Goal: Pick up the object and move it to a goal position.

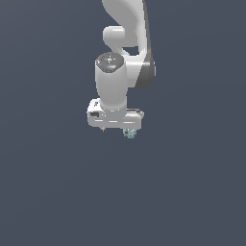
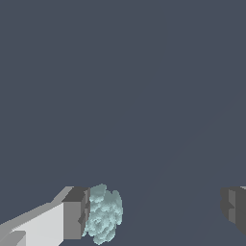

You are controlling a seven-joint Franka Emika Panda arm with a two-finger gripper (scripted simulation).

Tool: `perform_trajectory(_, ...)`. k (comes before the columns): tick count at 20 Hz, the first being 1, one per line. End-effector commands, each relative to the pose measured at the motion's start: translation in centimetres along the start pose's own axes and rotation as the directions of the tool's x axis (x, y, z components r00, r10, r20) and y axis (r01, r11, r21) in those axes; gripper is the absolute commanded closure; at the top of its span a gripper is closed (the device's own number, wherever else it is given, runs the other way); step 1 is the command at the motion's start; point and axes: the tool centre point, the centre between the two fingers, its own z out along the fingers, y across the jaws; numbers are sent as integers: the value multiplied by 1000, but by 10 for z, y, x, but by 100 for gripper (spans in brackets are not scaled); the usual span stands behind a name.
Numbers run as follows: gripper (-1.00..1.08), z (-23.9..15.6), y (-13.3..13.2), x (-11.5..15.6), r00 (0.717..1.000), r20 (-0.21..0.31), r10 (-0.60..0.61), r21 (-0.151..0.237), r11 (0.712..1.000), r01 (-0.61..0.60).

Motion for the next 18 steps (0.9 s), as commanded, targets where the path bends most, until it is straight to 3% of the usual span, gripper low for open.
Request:
perform_trajectory(1, -92, 4, -3, -4, 1000, 1, 17, 0, 1000, -17)
perform_trajectory(10, -92, 30, -22, -28, 990, 4, 140, -1, 990, -140)
perform_trajectory(18, -92, 61, -43, -66, 954, 7, 300, -5, 954, -300)
